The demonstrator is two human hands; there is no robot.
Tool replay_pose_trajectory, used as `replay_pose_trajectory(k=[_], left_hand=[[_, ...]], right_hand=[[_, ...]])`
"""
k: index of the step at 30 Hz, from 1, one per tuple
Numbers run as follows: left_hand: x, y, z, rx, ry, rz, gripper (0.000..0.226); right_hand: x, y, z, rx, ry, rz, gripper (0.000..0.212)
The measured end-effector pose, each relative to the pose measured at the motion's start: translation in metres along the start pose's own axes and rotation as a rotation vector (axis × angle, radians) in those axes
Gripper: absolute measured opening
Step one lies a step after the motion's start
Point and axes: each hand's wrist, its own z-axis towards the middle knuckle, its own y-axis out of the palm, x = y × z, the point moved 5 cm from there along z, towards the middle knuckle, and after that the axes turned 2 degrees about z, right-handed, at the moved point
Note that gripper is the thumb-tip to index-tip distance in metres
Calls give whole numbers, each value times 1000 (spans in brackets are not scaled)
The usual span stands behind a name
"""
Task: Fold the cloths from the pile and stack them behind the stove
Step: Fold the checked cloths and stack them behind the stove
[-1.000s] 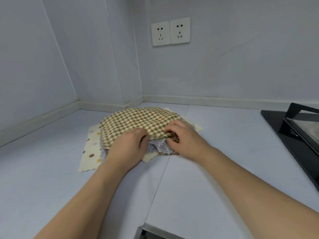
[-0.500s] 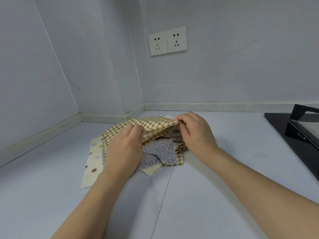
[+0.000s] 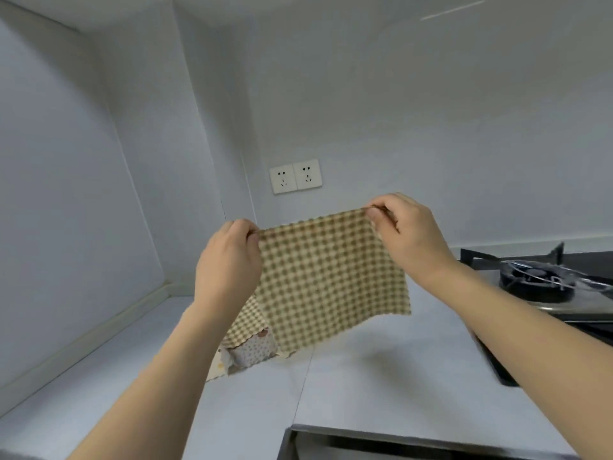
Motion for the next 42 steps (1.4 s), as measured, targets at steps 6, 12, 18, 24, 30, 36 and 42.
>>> replay_pose_trajectory(k=[6,12,18,24,30,36,42], left_hand=[[36,-7,8,-129,-95,-174,18],[35,75,-26,-422,-213,-183,18],[10,146,-60,-453,-319,-206,20],[11,141,-83,-408,-188,-329,19],[13,122,-162,-548,162,-250,14],[9,118,-181,-565,249,-179,14],[18,112,-186,-591,410,-157,23]], right_hand=[[-6,-54,3,-140,68,-195,18],[66,-44,-43,-328,226,-389,25],[135,-5,-88,-449,338,-391,30],[126,-11,-104,-419,269,-377,31],[98,-29,-186,-543,248,-465,24],[83,-35,-208,-560,250,-529,20],[81,-42,-216,-616,309,-508,19]])
